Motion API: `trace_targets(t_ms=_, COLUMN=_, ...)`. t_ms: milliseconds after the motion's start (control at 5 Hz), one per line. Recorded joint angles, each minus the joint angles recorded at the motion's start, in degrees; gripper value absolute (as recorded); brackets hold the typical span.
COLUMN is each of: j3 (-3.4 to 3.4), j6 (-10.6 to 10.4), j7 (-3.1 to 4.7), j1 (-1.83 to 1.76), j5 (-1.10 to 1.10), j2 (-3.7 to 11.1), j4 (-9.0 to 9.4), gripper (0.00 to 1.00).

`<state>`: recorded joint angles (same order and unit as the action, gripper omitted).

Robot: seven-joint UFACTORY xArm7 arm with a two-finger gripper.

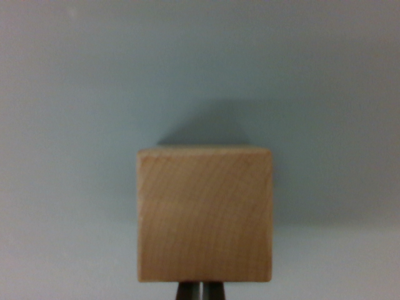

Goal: Push wooden cube

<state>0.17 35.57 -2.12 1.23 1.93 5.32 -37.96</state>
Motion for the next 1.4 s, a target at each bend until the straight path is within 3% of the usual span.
trace_targets(t_ms=200, j3=0.0, j6=0.0, j7=0.0, j1=0.0, j5=0.0, j2=0.0, j4=0.0, gripper=1.0)
trace_targets(t_ms=400, j3=0.0, j6=0.64, j7=-0.01, j1=-0.04, j5=-0.02, j2=2.06, j4=-2.7, gripper=1.0)
trace_targets(t_ms=600, j3=0.0, j6=0.64, j7=-0.01, j1=-0.04, j5=-0.02, j2=2.06, j4=-2.7, gripper=1.0)
trace_targets(t_ms=800, j3=0.01, j6=1.26, j7=-0.02, j1=-0.07, j5=-0.04, j2=4.04, j4=-5.3, gripper=1.0)
trace_targets(t_ms=1000, j3=0.01, j6=1.26, j7=-0.02, j1=-0.07, j5=-0.04, j2=4.04, j4=-5.3, gripper=1.0)
trace_targets(t_ms=1200, j3=0.01, j6=1.83, j7=-0.03, j1=-0.11, j5=-0.06, j2=5.88, j4=-7.71, gripper=1.0)
trace_targets(t_ms=1400, j3=0.01, j6=1.83, j7=-0.03, j1=-0.11, j5=-0.06, j2=5.88, j4=-7.71, gripper=1.0)
